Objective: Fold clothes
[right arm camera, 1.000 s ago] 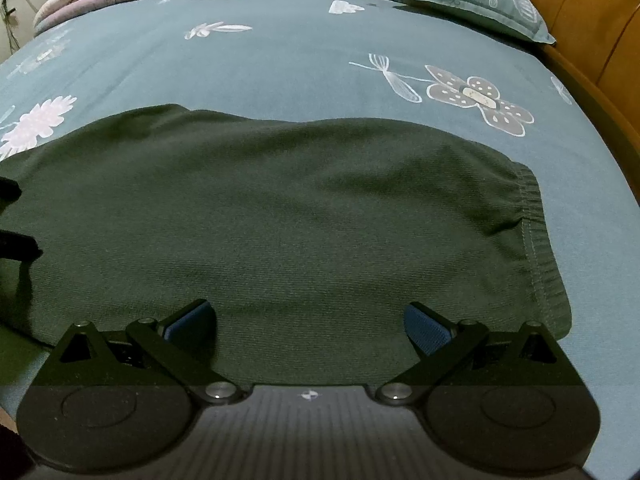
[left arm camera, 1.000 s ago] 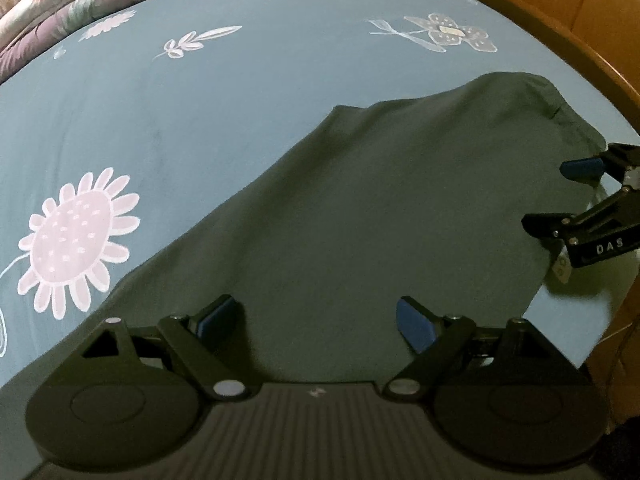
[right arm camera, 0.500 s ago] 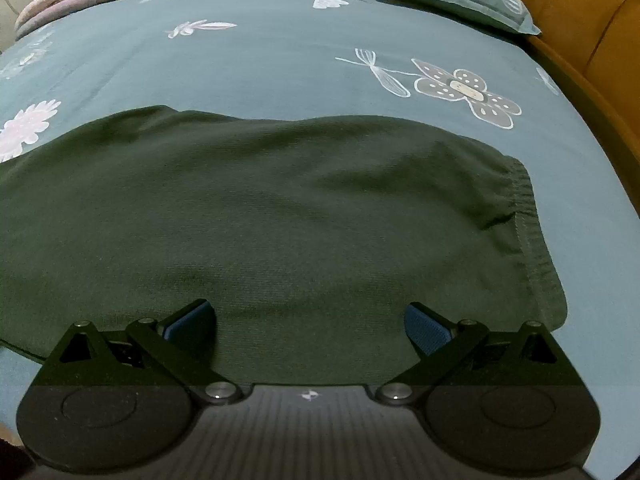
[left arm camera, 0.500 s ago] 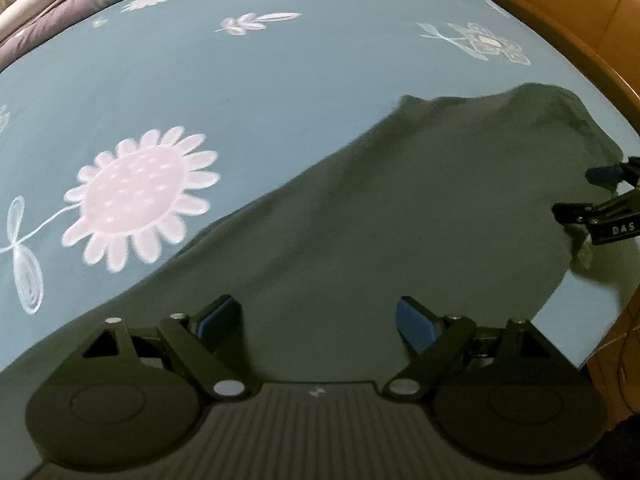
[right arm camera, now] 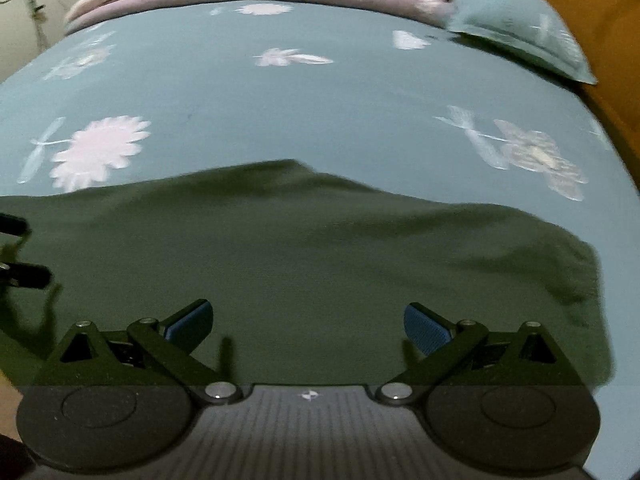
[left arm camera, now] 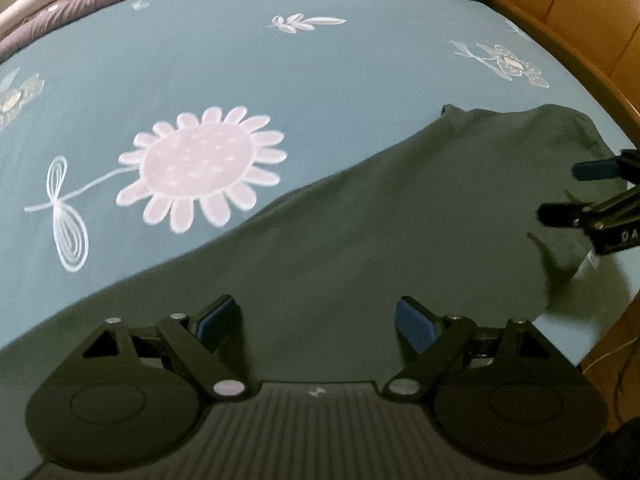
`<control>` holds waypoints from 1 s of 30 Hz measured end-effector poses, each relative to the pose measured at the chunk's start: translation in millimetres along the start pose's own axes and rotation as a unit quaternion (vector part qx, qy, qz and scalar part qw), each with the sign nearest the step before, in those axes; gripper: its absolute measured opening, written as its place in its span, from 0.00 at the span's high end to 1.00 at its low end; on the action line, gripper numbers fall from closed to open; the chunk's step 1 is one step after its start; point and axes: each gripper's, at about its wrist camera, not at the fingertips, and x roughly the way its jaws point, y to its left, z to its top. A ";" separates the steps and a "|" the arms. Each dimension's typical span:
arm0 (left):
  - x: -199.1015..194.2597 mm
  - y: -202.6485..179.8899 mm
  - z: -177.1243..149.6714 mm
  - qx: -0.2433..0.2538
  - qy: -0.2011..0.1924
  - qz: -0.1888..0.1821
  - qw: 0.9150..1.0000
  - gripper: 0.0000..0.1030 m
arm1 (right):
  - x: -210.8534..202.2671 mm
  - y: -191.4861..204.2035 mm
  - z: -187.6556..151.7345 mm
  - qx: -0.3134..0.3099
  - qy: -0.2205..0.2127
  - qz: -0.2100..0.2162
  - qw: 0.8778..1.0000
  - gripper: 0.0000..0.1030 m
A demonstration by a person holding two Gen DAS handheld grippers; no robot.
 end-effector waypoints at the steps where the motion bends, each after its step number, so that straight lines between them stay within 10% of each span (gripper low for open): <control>1: 0.0 3.5 -2.4 -0.003 0.001 -0.002 1.000 0.15 | 1.5 8.6 1.6 -0.003 0.002 0.009 1.000 0.00; 20: -15.2 64.4 -37.0 -0.021 -0.017 -0.038 0.999 0.15 | 26.2 59.4 -5.7 0.015 0.047 -0.010 0.999 0.00; 30: -37.0 113.8 -55.5 -0.064 -0.038 0.009 0.997 0.15 | 26.2 61.7 -6.1 0.032 0.050 -0.022 0.998 0.00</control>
